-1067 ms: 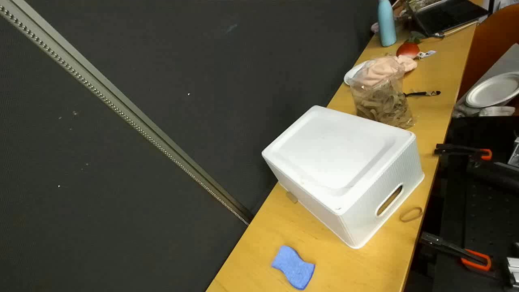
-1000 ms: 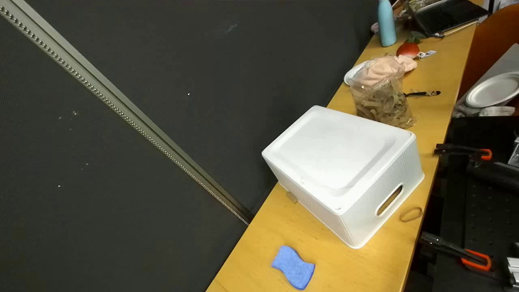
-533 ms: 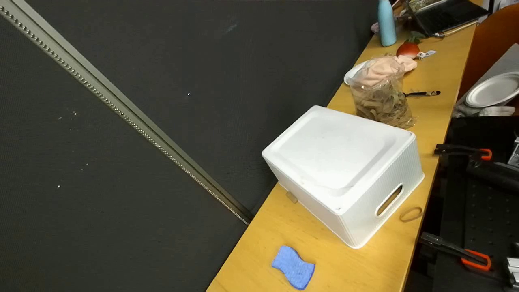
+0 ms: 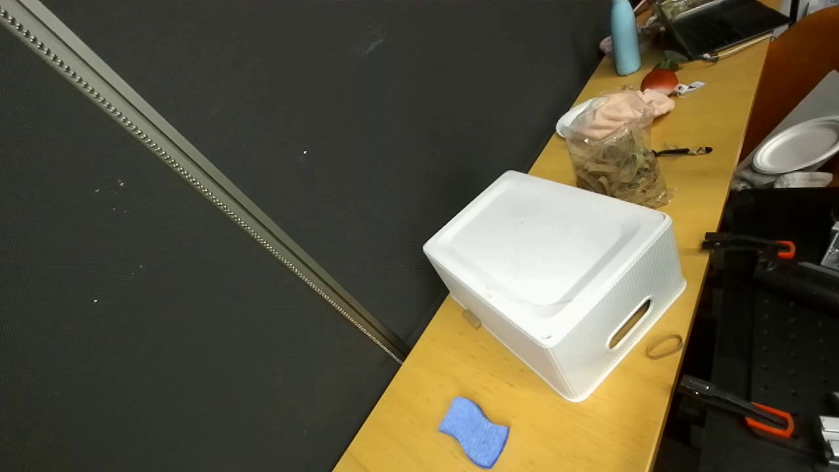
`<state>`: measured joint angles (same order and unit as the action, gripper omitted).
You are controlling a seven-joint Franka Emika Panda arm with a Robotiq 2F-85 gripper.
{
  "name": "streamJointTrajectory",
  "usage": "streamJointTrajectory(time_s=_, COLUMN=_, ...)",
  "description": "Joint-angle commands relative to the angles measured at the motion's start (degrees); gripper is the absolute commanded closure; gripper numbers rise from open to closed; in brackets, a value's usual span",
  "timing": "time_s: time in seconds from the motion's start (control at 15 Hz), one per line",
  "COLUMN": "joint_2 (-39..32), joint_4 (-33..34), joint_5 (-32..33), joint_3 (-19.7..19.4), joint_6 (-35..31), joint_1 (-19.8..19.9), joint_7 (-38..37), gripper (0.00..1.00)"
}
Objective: Remove some rubber bands from the plastic and put them on the white box
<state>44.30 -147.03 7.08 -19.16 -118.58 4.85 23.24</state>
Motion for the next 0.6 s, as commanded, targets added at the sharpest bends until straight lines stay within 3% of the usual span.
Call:
streamJointTrajectory(time_s=0.0, joint_2=-6.83, joint_4=3.47, joint_5=-2.02, joint_3=-0.12, joint_6=-4.33, joint_1=-1.07, joint_7=0.09, gripper=0.0)
streamJointTrajectory(time_s=0.53, joint_2=-21.37, joint_4=6.65, joint_5=-8.28, joint_3=-0.67, joint_6=-14.09, joint_1=-1.94, joint_7=3.1, gripper=0.0)
